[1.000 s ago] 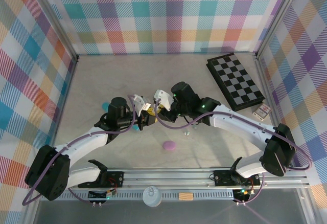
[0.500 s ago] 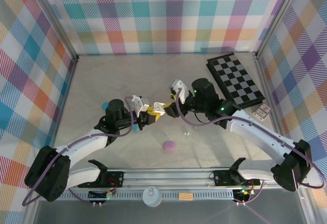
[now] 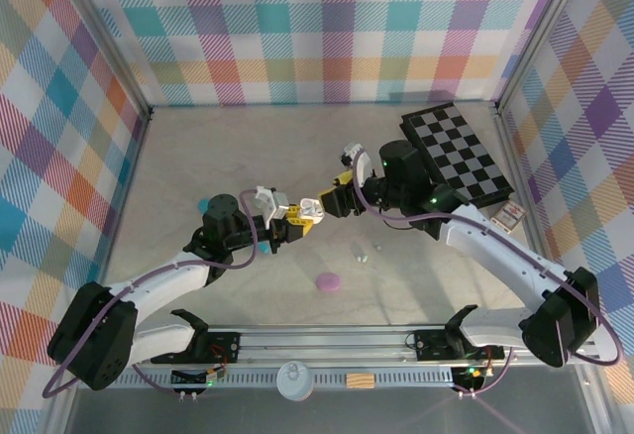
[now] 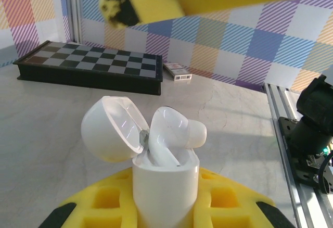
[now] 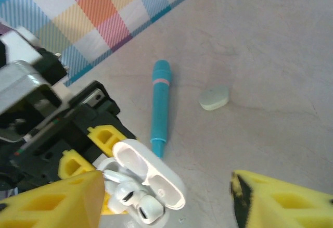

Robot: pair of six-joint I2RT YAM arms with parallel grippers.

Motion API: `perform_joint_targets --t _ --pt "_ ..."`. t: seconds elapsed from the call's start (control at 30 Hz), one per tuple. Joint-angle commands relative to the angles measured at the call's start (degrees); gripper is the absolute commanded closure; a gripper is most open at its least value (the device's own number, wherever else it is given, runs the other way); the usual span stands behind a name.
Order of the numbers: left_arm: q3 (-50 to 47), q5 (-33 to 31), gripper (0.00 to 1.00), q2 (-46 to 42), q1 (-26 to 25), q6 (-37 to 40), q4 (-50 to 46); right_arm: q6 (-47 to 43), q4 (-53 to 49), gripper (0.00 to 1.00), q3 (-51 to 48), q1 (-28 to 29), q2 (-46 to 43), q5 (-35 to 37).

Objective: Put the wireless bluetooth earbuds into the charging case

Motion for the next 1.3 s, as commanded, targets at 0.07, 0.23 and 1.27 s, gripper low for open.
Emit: perform_joint_targets --t 0.07,0.23,1.27 --pt "-0.77 -1.19 1.0 0.45 -0.41 2.02 5.59 2.29 -0.43 0.48 0.2 1.85 -1.8 -4.34" --pt "-1.88 -1.5 1.0 1.74 -0.4 2.48 11.29 3.35 -1.14 0.52 0.64 4.47 -0.74 -4.73" --pt "-0.82 -0.15 1.0 -0.12 -0.41 3.88 8.07 5.07 -6.69 0.67 6.44 5.26 7.75 -1.22"
